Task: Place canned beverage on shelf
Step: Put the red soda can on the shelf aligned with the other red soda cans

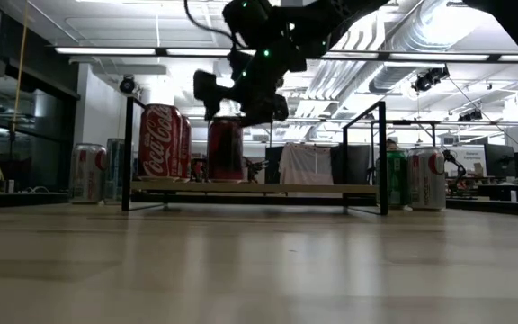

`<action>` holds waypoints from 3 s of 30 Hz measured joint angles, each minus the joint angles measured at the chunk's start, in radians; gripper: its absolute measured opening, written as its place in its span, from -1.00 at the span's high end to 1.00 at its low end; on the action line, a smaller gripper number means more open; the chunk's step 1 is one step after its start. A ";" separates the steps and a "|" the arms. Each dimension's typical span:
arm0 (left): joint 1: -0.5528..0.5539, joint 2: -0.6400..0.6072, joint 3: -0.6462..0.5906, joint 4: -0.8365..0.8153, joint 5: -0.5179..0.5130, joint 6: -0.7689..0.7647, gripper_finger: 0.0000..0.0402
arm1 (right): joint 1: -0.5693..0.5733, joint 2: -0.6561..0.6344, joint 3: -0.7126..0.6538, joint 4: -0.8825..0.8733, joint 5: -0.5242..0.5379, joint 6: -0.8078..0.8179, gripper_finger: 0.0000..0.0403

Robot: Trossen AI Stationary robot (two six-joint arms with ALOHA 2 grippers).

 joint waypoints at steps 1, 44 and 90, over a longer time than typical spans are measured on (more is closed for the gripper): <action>0.000 0.000 0.000 -0.001 0.000 0.004 -0.64 | -0.002 -0.009 0.001 0.002 0.001 -0.020 -0.66; 0.000 0.000 0.000 -0.018 -0.003 -0.001 -0.64 | -0.296 -0.256 0.016 -0.346 -1.166 -0.573 -0.66; 0.000 0.000 0.000 -0.089 0.001 -0.037 -0.64 | -0.277 0.013 0.237 -0.546 -1.059 -0.625 -0.38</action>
